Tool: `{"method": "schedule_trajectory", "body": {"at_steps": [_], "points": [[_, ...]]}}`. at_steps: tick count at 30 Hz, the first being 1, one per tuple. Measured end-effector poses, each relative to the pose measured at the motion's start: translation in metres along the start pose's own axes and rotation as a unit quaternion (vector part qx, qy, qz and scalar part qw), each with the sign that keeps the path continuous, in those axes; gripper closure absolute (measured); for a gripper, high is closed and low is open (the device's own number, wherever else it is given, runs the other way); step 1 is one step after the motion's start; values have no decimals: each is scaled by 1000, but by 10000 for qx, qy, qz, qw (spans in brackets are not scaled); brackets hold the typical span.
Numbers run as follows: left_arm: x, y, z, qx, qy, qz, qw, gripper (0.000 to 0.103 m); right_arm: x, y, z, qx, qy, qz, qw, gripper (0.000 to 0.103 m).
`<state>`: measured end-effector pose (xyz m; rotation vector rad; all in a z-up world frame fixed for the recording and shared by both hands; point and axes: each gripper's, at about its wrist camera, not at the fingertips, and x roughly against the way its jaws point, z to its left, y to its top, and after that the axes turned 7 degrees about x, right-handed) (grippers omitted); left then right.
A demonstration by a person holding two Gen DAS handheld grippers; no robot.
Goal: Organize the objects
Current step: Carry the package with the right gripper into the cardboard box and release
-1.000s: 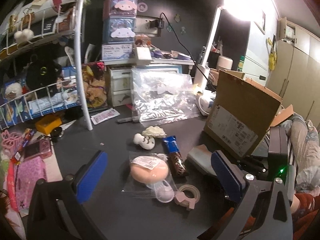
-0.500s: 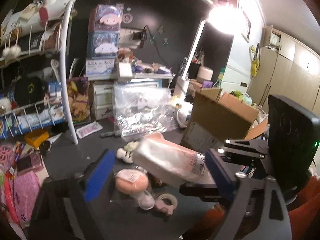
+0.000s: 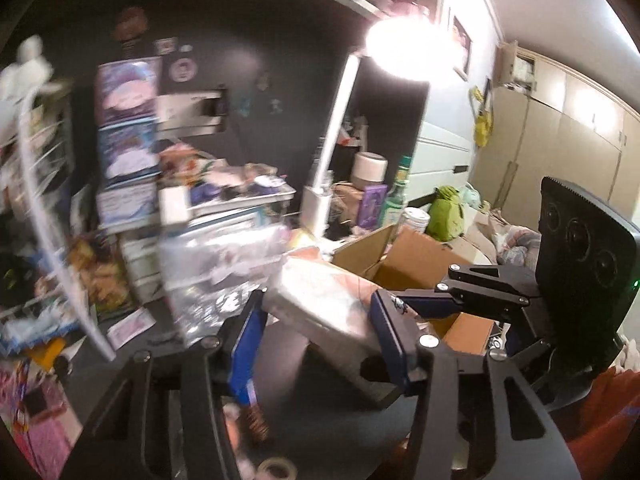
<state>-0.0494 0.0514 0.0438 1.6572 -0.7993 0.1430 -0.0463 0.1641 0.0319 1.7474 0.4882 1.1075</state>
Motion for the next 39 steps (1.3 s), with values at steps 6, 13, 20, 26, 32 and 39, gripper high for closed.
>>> {"method": "schedule_trajectory", "body": {"at_steps": [6,13,20,26,32,39], "points": [[-50,27,-40,-245,-254,295,9989,53,33,-10,-48,-386,-358,67,9986,66],[-106,34,-59,-314,-308,904,9949,53,40,-30,-89,-661,-689,480,9943,66],[-122,29,-65,-472,-152,1104,9927,23,29,-39,-94,-618,-959,987,9885,46],[-93,32,-54,-439,-170,817,9955,16,31,-36,-90,-507,-1064,1003,9880,28],[-49,32,-24,-279,231,322,9988,4,39,-20,-66,-156,-1102,510,9925,0],[1,11,22,14,839,-95,9964,2,25,6,-18,142,-425,277,9986,0]]}}
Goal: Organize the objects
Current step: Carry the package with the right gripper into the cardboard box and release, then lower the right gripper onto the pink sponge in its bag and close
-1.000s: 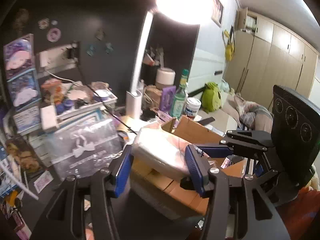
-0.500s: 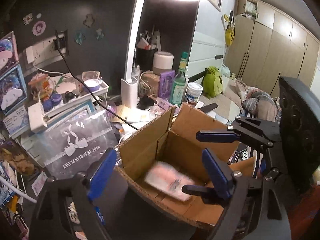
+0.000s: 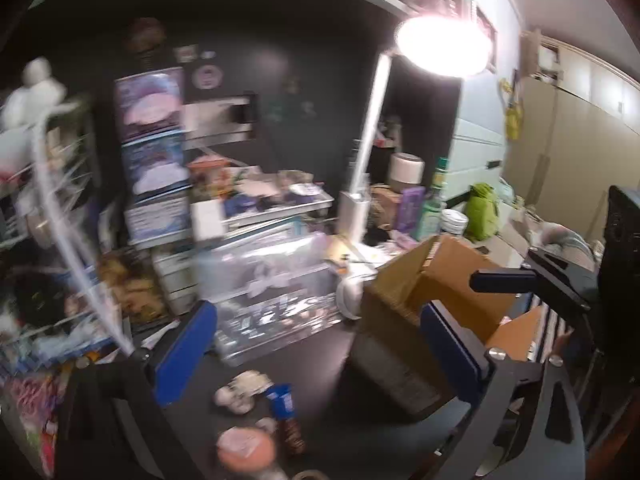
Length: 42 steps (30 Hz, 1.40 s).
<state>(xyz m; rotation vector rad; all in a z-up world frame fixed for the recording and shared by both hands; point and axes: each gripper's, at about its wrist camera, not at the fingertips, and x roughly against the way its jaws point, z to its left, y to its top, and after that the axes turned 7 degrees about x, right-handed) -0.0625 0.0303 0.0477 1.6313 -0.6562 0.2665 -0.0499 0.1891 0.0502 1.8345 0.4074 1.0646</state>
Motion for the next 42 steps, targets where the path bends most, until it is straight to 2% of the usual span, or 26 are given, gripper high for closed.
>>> {"method": "schedule_trajectory", "body": {"at_steps": [5,9,13,16,22,25,29,35,37,38,40,42], "points": [[18,-27,40,299,334,-84,9990,1,-32,11,41,126,584,189,9980,0],[29,-53,73,541,601,-82,9967,1,-73,3,63,-291,1359,601,9885,0],[40,-77,102,714,805,-65,9942,1,-124,-21,75,-1063,1868,1212,9691,0],[44,-94,122,851,890,-32,9924,1,-163,-43,76,-1829,2113,1678,9454,0],[46,-112,147,982,1031,33,9898,1,-203,-54,71,-2519,1810,2004,9293,0],[47,-119,157,1055,1013,54,9892,1,-220,-55,73,-2662,1711,2151,9239,0],[49,-125,166,1109,1008,67,9887,1,-244,-56,73,-2749,1284,2457,9206,0],[51,-131,178,1215,1053,83,9870,1,-258,-51,79,-2379,734,2479,9362,0],[51,-133,181,1246,1061,86,9865,1,-261,-50,85,-2186,592,2512,9411,8],[52,-134,182,1260,1059,89,9863,1,-263,-49,88,-2054,518,2545,9436,16],[52,-136,183,1273,1053,93,9862,1,-264,-49,93,-1845,409,2559,9481,21],[52,-137,184,1286,1058,103,9860,1,-263,-50,96,-1693,333,2546,9515,30]]}}
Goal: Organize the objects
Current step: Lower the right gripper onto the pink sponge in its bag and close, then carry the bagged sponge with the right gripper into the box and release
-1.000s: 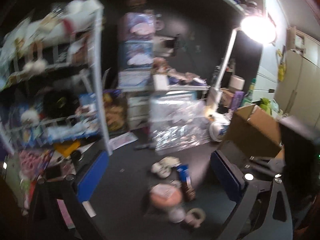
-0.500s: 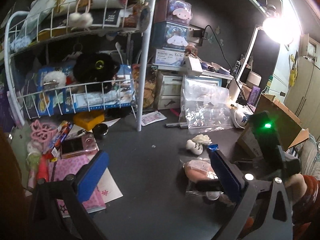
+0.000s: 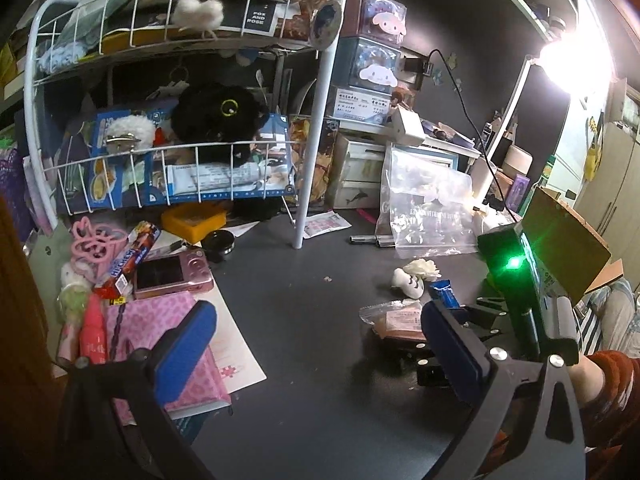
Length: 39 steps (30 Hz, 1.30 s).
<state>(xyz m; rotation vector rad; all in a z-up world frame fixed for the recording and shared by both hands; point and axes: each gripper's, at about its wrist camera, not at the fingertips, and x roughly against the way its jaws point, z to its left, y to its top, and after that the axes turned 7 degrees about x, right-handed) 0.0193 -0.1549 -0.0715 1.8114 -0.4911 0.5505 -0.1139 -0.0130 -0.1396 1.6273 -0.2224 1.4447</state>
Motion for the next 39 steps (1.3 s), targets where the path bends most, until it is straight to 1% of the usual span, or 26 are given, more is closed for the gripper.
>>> {"method": "schedule_trajectory", "body": {"at_steps": [3,6,9,13,17,20,22,23,26,27,29,30,32,34,36,37,39], "points": [[-1,-1,0,13,8,15,10000,1,2,-3,2,164,-55,-71,9998,38],[-1,-1,-1,7,-30,36,10000,1,5,-6,5,297,-76,-139,9994,39],[-2,0,-4,23,-185,105,9998,1,12,-9,10,455,-22,-257,9986,39],[-3,2,-10,50,-494,202,9986,1,28,-11,17,655,329,-452,9963,39],[-3,3,-20,38,-864,347,9957,2,56,-10,24,916,729,-762,9902,39],[0,7,-30,65,-1192,413,9920,2,81,-9,30,1122,880,-1035,9843,39],[5,11,-40,16,-1470,390,9884,5,101,-9,32,1288,922,-1239,9796,39],[7,15,-47,-4,-1670,394,9852,8,108,-8,33,1316,952,-1287,9783,39],[11,27,-63,-16,-1967,421,9796,18,134,-8,27,1387,1028,-1454,9742,39],[11,31,-69,-21,-2056,450,9776,22,143,-9,25,1422,1004,-1517,9730,39],[9,41,-85,-18,-2380,537,9698,26,162,-10,17,1501,870,-1685,9703,39],[7,45,-93,-40,-2486,575,9669,27,168,-10,14,1527,812,-1740,9694,39],[4,55,-114,-149,-2588,628,9638,28,183,-12,2,1568,699,-1874,9672,39],[-1,62,-135,-231,-2710,727,9595,32,196,-13,-9,1586,584,-1980,9655,39],[-8,69,-158,-297,-2844,864,9543,41,208,-17,-22,1593,480,-2087,9637,39],[-12,72,-169,-345,-2893,921,9522,43,214,-19,-28,1591,421,-2131,9631,39],[-18,78,-193,-456,-2983,1034,9478,53,224,-23,-41,1558,299,-2200,9625,39]]}}
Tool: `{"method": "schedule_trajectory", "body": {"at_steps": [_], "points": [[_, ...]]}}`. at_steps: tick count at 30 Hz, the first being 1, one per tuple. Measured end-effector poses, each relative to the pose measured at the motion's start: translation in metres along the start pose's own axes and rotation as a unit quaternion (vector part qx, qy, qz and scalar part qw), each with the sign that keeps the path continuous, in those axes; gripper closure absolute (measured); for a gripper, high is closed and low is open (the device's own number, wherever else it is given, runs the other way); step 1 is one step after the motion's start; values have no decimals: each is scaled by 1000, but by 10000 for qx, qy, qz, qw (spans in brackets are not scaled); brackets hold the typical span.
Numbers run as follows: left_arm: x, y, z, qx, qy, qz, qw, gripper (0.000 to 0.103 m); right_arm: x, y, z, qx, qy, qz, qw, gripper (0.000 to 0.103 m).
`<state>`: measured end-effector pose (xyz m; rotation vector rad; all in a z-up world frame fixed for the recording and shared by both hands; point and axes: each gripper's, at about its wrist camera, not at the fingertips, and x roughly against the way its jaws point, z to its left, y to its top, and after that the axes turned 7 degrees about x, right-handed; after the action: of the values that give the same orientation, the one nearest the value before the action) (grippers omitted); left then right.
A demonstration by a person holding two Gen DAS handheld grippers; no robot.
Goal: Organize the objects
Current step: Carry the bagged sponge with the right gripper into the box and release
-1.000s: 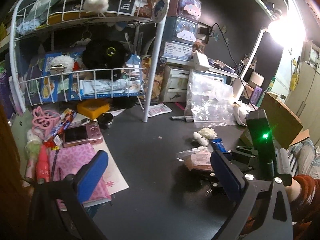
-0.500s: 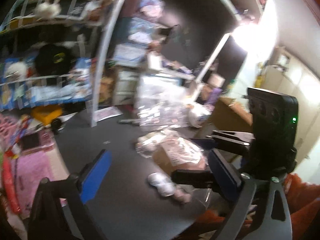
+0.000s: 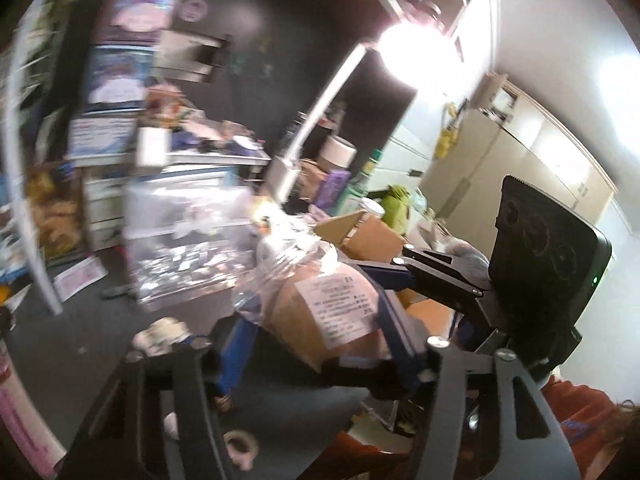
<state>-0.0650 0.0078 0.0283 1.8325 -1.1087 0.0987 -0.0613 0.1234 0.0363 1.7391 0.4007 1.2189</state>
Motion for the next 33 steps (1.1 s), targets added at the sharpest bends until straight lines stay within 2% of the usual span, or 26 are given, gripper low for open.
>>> {"method": "schedule_trajectory", "body": {"at_steps": [3,12,20,22,24,25,26,27,29,33], "points": [[-27,14,-23,-140,-50,208,9997,58,18,-6,-20,-97,-215,-24,9997,39],[-100,38,-72,-452,-82,716,9964,58,59,-33,-84,-563,-631,75,9964,39],[-144,44,-86,-537,50,1113,9923,58,70,-55,-119,-888,-800,414,9920,39],[-149,43,-87,-583,104,1137,9917,54,69,-57,-122,-932,-840,480,9909,39],[-150,43,-89,-658,221,1084,9917,32,66,-60,-125,-977,-903,583,9894,34],[-148,43,-89,-711,288,1032,9917,27,64,-60,-128,-1022,-918,647,9884,29],[-145,43,-89,-767,349,979,9916,25,64,-61,-129,-1057,-907,646,9881,20],[-143,43,-89,-796,381,954,9915,25,64,-62,-131,-1094,-893,628,9880,18],[-136,44,-87,-788,412,873,9922,25,65,-62,-134,-1163,-881,620,9874,17],[-117,47,-81,-780,548,584,9937,17,67,-62,-134,-1175,-899,555,9874,14]]}}
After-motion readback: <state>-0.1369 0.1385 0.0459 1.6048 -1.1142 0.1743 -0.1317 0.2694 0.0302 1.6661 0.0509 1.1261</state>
